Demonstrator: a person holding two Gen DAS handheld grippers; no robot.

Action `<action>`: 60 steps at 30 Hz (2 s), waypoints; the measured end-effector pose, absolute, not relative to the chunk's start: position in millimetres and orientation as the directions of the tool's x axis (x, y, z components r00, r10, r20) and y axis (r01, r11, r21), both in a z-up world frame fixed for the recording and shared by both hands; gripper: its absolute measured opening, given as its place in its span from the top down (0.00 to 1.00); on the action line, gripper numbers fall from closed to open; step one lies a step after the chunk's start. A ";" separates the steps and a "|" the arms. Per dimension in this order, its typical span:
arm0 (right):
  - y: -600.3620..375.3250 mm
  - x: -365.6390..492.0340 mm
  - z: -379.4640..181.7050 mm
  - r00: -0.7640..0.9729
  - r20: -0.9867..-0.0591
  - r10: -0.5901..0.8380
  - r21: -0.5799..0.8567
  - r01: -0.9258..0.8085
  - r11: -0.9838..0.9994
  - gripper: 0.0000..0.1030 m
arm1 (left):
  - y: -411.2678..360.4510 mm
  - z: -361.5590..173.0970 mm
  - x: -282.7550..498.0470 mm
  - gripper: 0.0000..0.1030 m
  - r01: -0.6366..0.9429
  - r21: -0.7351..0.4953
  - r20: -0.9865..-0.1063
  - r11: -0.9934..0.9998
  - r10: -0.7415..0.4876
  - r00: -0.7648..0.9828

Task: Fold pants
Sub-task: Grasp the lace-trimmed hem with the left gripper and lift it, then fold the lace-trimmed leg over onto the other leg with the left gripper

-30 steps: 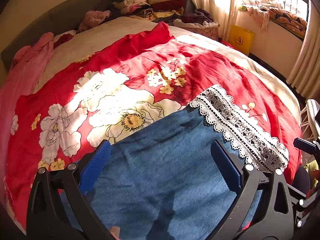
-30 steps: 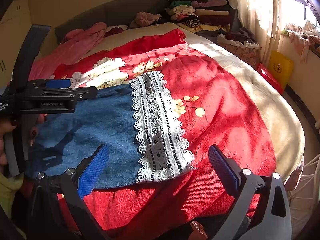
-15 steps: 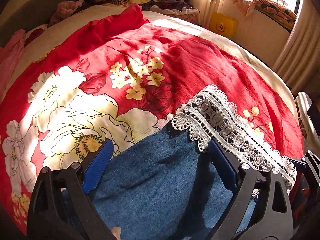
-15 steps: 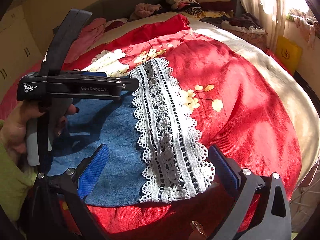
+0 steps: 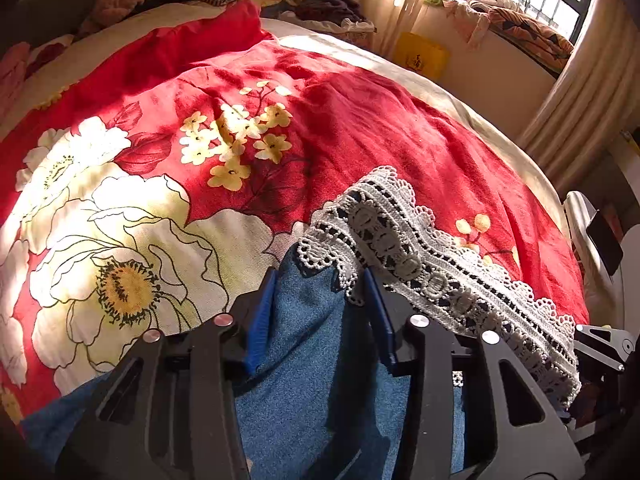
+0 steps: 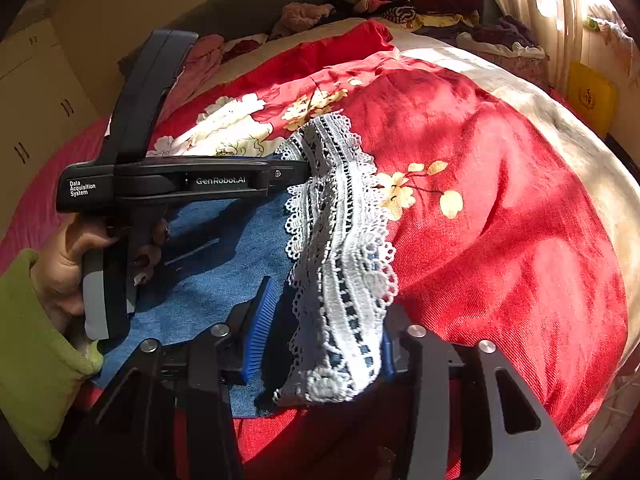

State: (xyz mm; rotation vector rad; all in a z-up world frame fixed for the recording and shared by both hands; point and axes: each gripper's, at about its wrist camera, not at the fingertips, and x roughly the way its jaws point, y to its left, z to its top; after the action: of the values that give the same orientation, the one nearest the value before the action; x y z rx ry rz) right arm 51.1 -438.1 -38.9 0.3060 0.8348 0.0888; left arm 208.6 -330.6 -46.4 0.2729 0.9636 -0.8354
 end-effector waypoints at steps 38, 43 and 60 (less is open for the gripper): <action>-142.6 38.6 -21.2 0.483 -0.731 0.482 0.158 -0.568 0.808 0.62 | -0.3 -2.7 177.2 0.83 0.162 -0.354 -0.668 0.921 -0.371 0.645; -164.8 33.3 3.6 0.476 -0.667 0.573 0.241 -0.590 0.770 0.49 | 3.2 -3.9 164.2 0.71 0.172 -0.420 -0.652 0.891 -0.429 0.625; -274.4 192.9 -36.4 0.499 -0.773 0.393 0.264 -0.310 0.913 0.65 | -63.4 -35.6 213.7 0.87 0.170 -0.437 -0.736 0.883 -0.459 0.497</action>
State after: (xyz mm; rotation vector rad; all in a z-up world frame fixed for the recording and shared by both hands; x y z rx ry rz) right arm 192.9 -274.4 -36.4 0.0951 0.9587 0.4256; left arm 213.7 -63.4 -35.6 -0.3272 0.9820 -0.3892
